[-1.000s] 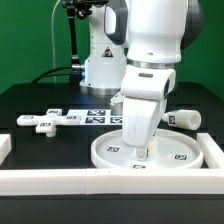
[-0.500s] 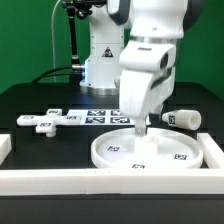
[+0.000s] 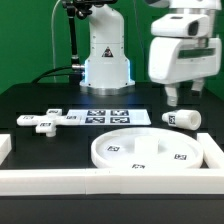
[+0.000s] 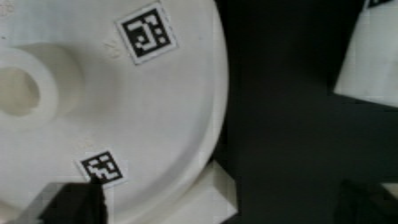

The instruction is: Assemble round table

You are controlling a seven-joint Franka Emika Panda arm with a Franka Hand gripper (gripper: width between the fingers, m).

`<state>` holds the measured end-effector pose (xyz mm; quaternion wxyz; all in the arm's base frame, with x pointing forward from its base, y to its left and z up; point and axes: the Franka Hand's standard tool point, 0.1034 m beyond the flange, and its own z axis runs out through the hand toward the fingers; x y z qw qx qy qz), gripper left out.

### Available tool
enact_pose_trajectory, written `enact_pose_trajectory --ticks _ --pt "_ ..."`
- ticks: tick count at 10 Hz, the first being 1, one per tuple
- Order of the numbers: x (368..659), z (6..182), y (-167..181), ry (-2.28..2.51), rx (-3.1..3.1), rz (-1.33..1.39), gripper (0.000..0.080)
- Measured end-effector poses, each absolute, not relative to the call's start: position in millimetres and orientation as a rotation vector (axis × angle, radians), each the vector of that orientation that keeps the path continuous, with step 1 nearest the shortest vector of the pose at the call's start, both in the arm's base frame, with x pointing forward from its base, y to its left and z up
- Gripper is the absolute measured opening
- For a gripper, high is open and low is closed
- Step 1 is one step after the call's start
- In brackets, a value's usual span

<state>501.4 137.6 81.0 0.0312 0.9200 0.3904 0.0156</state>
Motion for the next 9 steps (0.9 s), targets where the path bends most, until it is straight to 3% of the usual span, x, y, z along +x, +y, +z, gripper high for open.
enact_pose_trajectory --ticks 4,7,9 --pt "500 79.8 137 1.172 2.847 0.056 0.0649" --pt "468 72.7 170 0.961 2.943 0.076 0.0649" --pt "464 70.6 170 0.974 2.933 0.038 0.0649"
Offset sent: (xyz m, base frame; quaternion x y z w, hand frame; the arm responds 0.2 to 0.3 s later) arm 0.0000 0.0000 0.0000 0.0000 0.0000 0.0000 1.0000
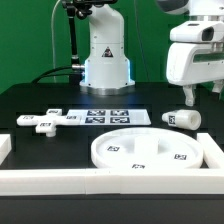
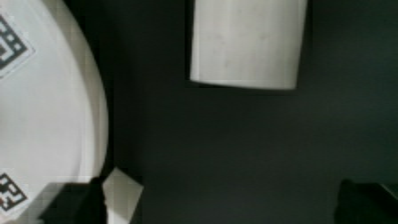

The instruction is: Assemble round table

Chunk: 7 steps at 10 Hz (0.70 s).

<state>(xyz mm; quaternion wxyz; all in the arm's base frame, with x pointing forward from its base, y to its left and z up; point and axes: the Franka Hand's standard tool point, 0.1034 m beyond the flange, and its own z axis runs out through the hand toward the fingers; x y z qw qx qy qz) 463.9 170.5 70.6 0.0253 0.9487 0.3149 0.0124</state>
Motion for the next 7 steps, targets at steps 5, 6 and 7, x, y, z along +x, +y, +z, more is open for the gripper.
enact_pose_trajectory --ticks 5,6,7 --pt "453 69.0 154 0.794 2.885 -0.233 0.0649" --pt "449 68.8 147 0.759 2.846 -0.365 0.0649" --pt "452 68.5 150 0.757 2.830 -0.416 0.0649"
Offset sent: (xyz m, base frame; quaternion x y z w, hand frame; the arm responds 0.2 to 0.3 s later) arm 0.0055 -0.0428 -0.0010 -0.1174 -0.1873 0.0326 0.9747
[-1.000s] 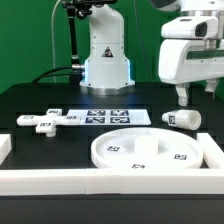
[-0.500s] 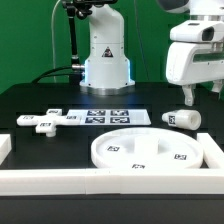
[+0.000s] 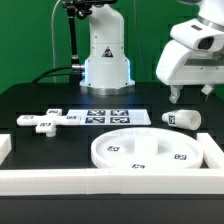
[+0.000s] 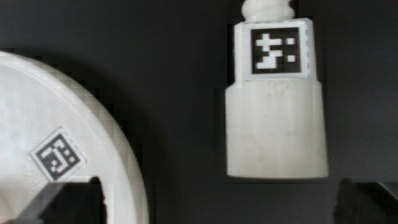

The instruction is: Assemble round table

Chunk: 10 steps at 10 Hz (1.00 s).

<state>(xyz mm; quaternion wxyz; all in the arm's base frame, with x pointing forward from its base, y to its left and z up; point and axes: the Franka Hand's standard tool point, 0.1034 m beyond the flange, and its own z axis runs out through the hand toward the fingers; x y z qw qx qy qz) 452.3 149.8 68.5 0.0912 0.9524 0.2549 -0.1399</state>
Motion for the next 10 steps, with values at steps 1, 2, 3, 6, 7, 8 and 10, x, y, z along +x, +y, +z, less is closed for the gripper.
enact_pose_trajectory --ticks 1,2,3,6,7,8,10 --pt "447 68.6 147 0.746 2.790 -0.524 0.0649" --pt "446 68.2 145 0.731 2.745 -0.632 0.0649" --pt "446 66.4 144 0.716 2.700 -0.731 0.0649" --pt "443 59.5 133 0.655 2.573 -0.994 0.0649" --pt "442 58.6 133 0.641 2.523 -1.076 0.0649" --pt "440 57.4 132 0.620 2.468 -1.165 0.0649" --pt "446 57.1 142 0.606 2.431 -1.242 0.0649"
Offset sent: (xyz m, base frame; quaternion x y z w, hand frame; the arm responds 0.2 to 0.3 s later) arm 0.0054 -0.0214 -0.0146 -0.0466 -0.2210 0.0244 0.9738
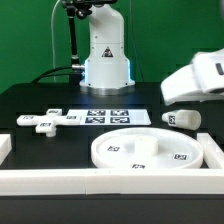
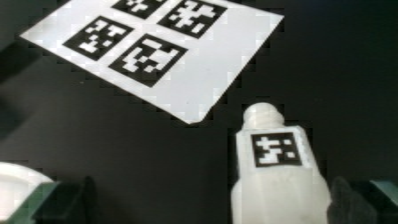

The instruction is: Assemble round table

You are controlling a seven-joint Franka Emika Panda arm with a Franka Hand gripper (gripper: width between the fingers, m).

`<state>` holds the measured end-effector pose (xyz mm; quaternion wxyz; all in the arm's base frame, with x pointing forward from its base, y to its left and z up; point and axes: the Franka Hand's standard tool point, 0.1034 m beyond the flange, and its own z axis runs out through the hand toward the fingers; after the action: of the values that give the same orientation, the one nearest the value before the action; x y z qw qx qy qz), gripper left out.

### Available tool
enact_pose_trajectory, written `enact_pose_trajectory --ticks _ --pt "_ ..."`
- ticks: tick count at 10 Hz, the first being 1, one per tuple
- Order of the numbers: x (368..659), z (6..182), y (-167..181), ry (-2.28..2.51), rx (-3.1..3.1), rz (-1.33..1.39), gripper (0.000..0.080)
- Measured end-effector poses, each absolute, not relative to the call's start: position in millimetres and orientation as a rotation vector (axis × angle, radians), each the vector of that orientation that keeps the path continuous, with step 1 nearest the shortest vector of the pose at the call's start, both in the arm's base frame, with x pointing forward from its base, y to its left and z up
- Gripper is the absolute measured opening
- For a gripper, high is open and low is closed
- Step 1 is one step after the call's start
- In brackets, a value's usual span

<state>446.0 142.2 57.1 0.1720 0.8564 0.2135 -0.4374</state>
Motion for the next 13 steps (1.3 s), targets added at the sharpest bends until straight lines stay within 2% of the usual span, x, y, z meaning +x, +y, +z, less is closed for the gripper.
enact_pose_trajectory --ticks 3,6,9,13 --pt "451 50.3 157 0.606 2.486 -1.171 0.0649" --pt "451 49.5 156 0.609 2.484 -1.173 0.0649" --pt "443 35.9 163 0.612 2.476 -1.172 0.0649" --pt "437 18.6 154 0.617 2.483 -1.169 0.0649"
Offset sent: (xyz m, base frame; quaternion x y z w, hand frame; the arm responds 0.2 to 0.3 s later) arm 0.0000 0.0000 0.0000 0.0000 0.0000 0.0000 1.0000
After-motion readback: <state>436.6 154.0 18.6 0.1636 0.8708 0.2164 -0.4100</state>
